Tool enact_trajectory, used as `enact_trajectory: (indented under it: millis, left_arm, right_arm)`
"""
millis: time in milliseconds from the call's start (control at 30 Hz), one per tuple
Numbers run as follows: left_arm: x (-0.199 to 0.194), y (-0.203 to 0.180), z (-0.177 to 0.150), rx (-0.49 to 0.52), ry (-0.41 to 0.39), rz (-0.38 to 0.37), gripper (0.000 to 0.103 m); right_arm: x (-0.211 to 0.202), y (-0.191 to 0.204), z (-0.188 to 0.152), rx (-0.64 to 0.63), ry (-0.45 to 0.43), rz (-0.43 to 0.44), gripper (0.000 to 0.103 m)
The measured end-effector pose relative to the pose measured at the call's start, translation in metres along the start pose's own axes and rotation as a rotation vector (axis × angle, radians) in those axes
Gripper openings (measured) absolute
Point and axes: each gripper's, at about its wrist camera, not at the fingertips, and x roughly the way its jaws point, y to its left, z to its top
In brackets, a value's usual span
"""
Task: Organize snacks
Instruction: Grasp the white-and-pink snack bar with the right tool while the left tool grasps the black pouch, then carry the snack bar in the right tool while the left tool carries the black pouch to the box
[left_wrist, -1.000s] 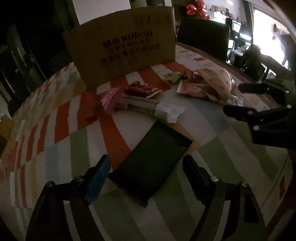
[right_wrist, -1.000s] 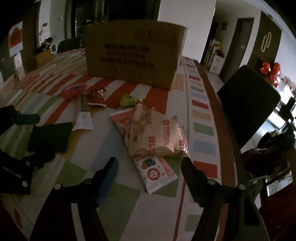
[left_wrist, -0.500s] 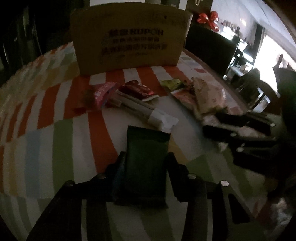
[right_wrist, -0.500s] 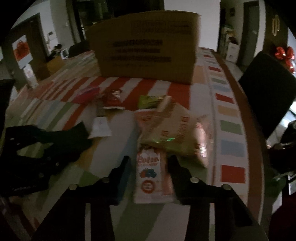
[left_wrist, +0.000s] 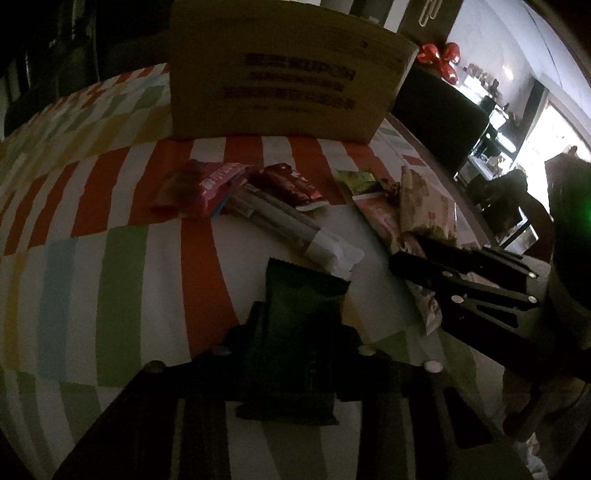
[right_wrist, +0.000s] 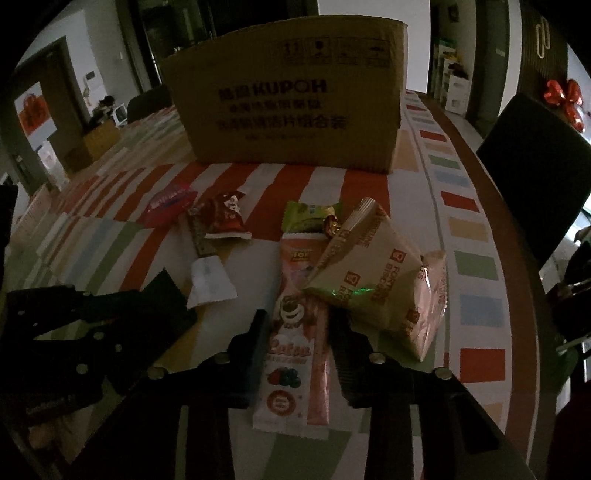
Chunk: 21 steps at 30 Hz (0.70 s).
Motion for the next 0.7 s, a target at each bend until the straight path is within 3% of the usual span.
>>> enact_trajectory:
  millis: [167,400,500,533,567,700]
  left_arm:
    - [-0.010,-0.003,0.000,0.004,-0.022,-0.007,0.013]
    - [-0.015,-0.006,-0.006,0.021,-0.024,-0.022,0.013]
    - [-0.013,-0.011,-0.008,0.040,-0.007,-0.019,0.028]
    - [-0.012,-0.013,-0.008,0.047,-0.001,-0.010,0.041]
    - [-0.011,-0.016,-0.009,0.056,0.000,0.008,0.047]
    - [-0.011,-0.027,-0.016,0.116,0.004,0.011,0.055]
  right_arm:
    - [-0.005,0.001,-0.003,0.006,0.004,0.027,0.023]
    - [-0.023,0.010,-0.012,0.004,-0.016,0.049,0.023]
    - [-0.026,0.014,-0.015,-0.008,-0.020,0.041,0.023]
    - [-0.027,0.013,-0.015,-0.005,-0.017,0.044,0.023]
    - [-0.027,0.012,-0.016,0.004,-0.013,0.048,0.023]
    - [-0.031,0.008,-0.021,0.024,-0.009,0.047,0.023]
